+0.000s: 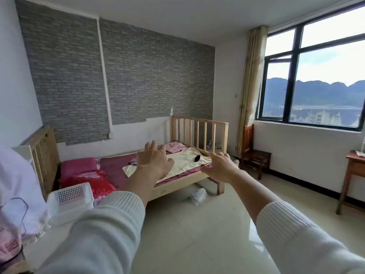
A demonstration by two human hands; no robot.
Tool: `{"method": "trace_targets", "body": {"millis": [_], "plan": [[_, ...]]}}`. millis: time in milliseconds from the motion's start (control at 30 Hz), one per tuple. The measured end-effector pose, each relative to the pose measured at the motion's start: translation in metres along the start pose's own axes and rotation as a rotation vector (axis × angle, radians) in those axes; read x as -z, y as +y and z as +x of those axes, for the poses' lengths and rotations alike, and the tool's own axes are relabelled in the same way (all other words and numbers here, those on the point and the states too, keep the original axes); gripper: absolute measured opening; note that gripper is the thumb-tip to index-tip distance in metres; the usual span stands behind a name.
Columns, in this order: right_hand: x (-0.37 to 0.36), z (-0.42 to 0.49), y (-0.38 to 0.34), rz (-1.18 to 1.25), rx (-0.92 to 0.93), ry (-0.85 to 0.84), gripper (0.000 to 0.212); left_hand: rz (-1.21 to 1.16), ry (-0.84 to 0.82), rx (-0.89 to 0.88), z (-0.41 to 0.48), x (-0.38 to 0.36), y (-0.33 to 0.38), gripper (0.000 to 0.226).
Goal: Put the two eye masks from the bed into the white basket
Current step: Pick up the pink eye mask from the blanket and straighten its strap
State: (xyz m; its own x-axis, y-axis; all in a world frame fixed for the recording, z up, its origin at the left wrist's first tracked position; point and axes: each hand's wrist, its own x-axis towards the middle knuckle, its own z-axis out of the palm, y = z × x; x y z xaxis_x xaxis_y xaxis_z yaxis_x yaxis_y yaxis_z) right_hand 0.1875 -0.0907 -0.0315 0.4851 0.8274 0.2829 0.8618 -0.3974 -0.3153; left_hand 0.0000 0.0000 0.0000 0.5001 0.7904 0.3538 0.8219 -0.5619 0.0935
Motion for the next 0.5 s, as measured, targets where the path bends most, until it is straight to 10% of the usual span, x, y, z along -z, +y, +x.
{"method": "trace_targets", "body": {"millis": [500], "plan": [[-0.016, 0.028, -0.003, -0.038, -0.002, 0.013, 0.066, 0.129, -0.008, -0.030, 0.025, -0.016, -0.013, 0.063]]}}
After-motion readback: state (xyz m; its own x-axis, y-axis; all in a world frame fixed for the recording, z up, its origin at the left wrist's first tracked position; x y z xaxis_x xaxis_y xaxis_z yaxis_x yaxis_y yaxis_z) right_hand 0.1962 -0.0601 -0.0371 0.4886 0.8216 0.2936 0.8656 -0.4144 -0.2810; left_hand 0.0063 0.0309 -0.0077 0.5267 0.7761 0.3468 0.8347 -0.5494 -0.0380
